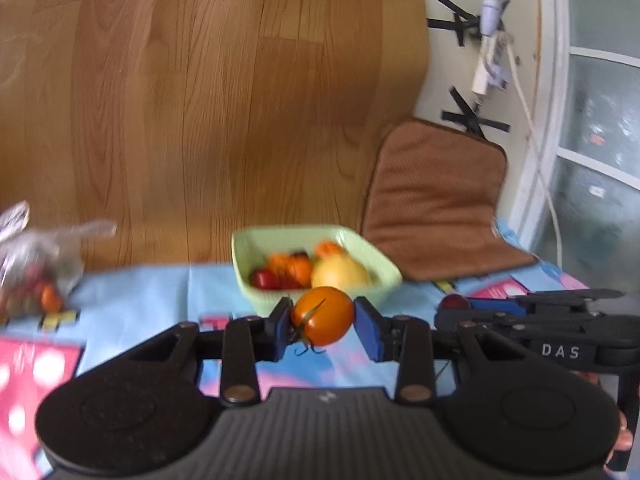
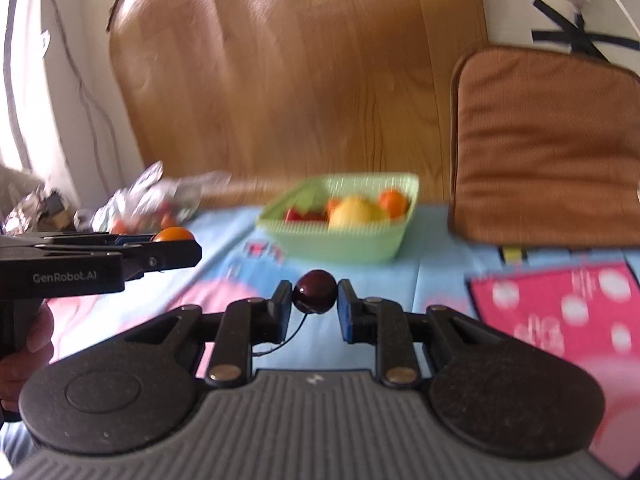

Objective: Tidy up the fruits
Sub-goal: 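Lower the tomato and cherry into the green bowl and open both grippers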

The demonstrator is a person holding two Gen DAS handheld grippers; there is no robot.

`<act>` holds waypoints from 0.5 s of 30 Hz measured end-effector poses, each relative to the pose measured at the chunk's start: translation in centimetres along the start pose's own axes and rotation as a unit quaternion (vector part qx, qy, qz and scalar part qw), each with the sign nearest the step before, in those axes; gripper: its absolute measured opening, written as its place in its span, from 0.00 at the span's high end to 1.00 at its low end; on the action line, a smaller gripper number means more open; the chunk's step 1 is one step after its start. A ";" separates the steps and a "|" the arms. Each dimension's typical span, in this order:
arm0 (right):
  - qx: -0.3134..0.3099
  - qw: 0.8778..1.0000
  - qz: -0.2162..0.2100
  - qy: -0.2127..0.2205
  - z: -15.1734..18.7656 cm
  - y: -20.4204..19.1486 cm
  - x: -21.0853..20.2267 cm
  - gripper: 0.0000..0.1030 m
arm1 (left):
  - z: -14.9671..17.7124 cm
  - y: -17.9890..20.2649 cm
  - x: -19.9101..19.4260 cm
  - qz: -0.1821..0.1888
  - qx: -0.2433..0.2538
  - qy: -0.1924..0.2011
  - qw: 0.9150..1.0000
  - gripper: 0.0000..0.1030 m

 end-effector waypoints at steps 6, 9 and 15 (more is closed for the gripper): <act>0.057 0.998 -0.019 0.002 -5.0 3.6 6.5 0.74 | -3.2 -1.7 7.4 -0.010 -0.025 -0.023 0.999 0.67; 0.088 0.996 -0.018 -0.011 -6.3 5.8 10.5 0.74 | -3.5 -2.7 11.2 -0.018 -0.042 -0.042 0.998 0.67; 0.107 0.993 -0.027 -0.041 -5.9 7.9 16.5 0.73 | -3.6 -4.3 16.1 -0.027 -0.046 -0.062 0.997 0.67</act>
Point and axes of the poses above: each gripper's, at about its wrist camera, not at the fingertips, and x roughly the way its jaws point, y to its right, z to its underside, the point moved 10 cm from there along x, roughly the way its jaws point, and after that the axes turned 5 degrees about -x, right-handed, at the moved point
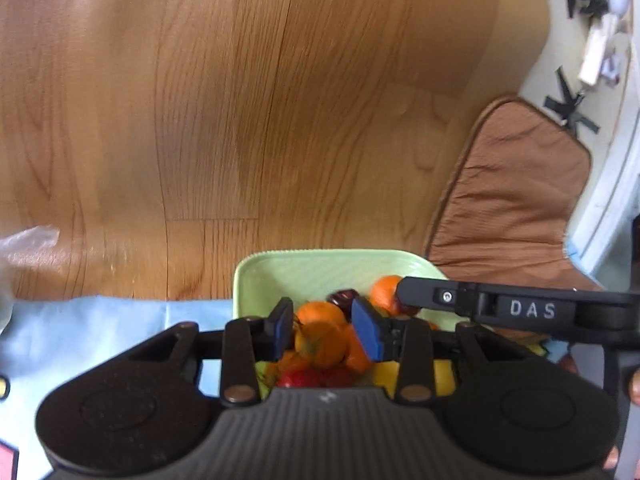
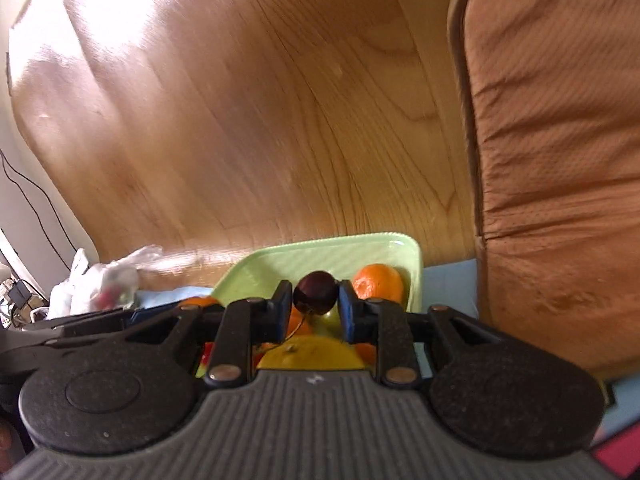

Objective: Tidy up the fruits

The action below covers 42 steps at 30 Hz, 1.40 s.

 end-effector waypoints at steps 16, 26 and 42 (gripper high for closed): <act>0.016 0.999 -0.002 0.050 3.5 -2.4 -9.7 0.67 | 4.4 2.3 -10.2 -0.027 -0.016 0.030 0.999 0.61; -0.002 0.999 0.039 0.036 12.0 -6.7 -17.8 0.67 | 13.9 4.2 -17.5 -0.099 0.006 0.014 0.995 0.60; -0.016 0.996 0.082 0.028 18.6 -8.6 -23.3 0.57 | 19.8 4.5 -22.7 -0.136 -0.021 0.011 0.990 0.46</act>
Point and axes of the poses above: each gripper's, at about its wrist camera, not at the fingertips, and x roughly the way its jaws point, y to its right, z to its underside, the point moved 10 cm from there along x, roughly the way its jaws point, and after that the axes turned 5 degrees about -x, right-handed, at the moved point
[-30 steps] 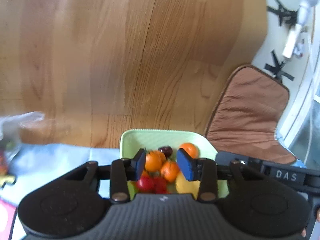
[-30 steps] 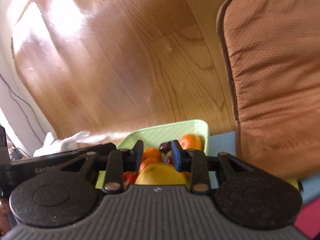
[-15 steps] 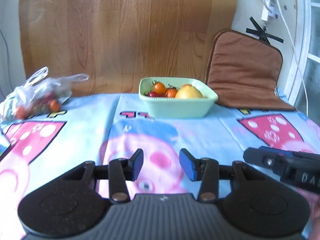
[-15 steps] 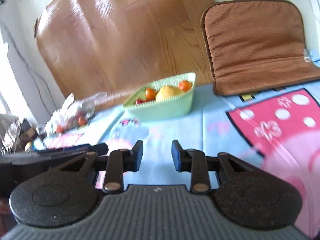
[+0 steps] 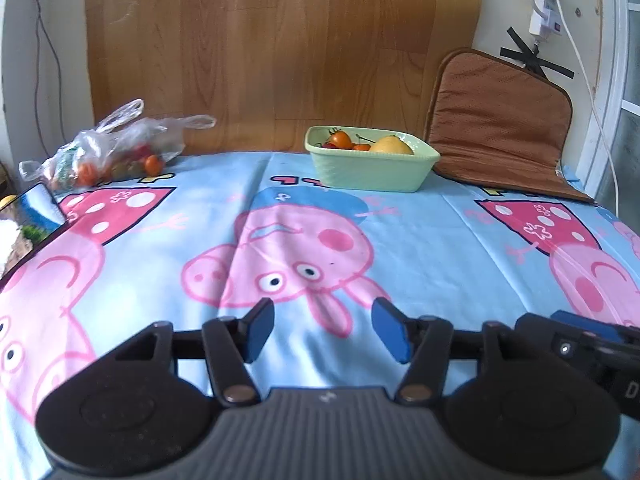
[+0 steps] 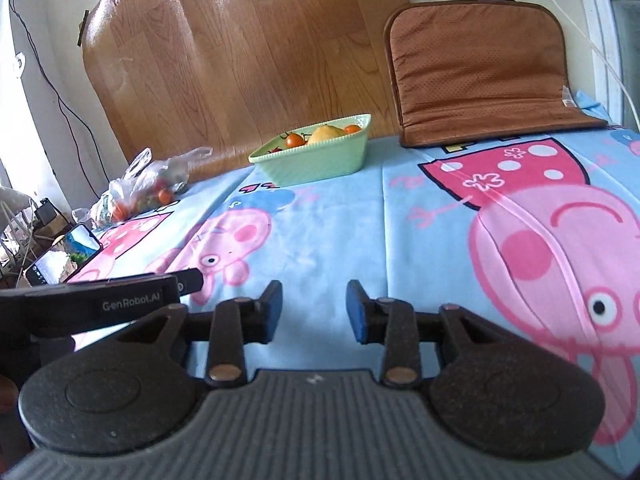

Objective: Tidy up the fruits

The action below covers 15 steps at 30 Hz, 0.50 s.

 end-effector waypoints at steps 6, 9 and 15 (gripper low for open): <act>-0.017 1.000 0.001 0.015 0.6 -1.1 -1.5 0.57 | 0.4 -0.1 -0.9 -0.007 0.001 0.004 1.000 0.43; -0.025 0.999 0.003 0.023 0.6 -1.5 -1.9 0.57 | 0.6 0.0 -1.0 -0.009 0.003 0.004 1.000 0.42; -0.036 0.999 0.006 0.032 0.7 -1.8 -2.1 0.57 | 0.8 0.0 -1.0 -0.016 0.001 0.001 1.000 0.16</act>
Point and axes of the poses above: each gripper's, at about its wrist camera, not at the fingertips, and x roughly the way its jaws point, y to its right, z to its underside, the point moved 10 cm from there along x, roughly the way its jaws point, and after that the axes turned 5 degrees about -x, right-handed, at the moved point
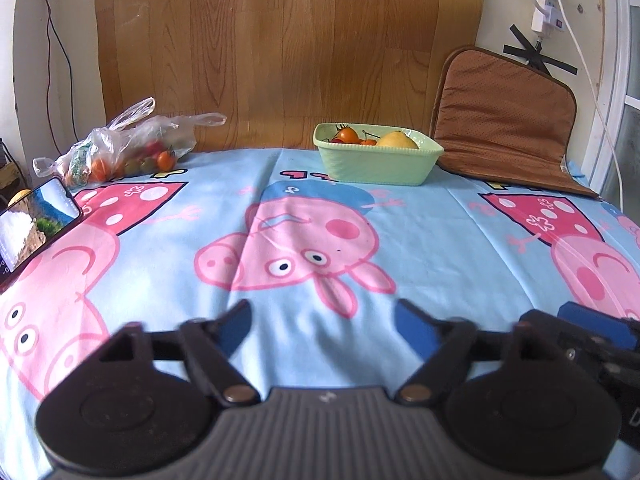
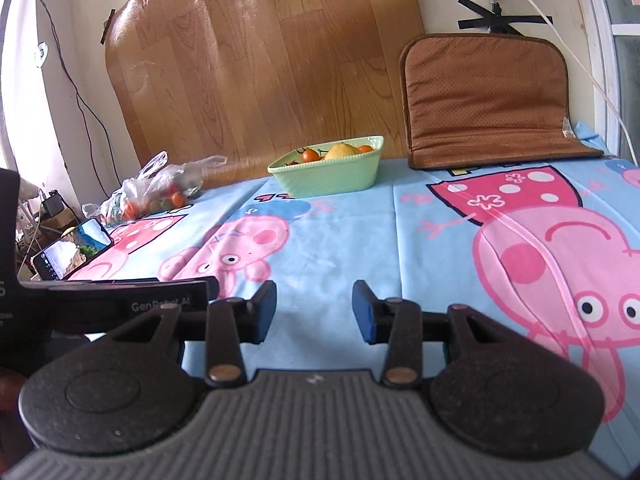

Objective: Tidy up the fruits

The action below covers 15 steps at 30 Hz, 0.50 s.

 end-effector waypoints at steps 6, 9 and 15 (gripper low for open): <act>0.009 1.000 0.001 0.003 0.0 0.2 0.0 0.57 | -0.1 0.4 -0.4 -0.012 0.014 0.012 1.000 0.02; 0.014 1.000 0.002 0.008 -0.1 0.4 -0.1 0.57 | -0.3 0.4 -0.5 -0.017 0.016 0.017 1.000 0.00; 0.015 1.000 0.011 0.020 -0.2 0.7 -0.2 0.57 | -0.6 0.7 -0.6 -0.031 0.028 0.027 0.999 0.00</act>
Point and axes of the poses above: each gripper's, at about its wrist camera, not at the fingertips, and x roughly the way its jaws point, y to its right, z to its underside, the point moved 10 cm from there along x, roughly the way its jaws point, and after that the axes turned 5 degrees about -x, right-handed, at the moved point
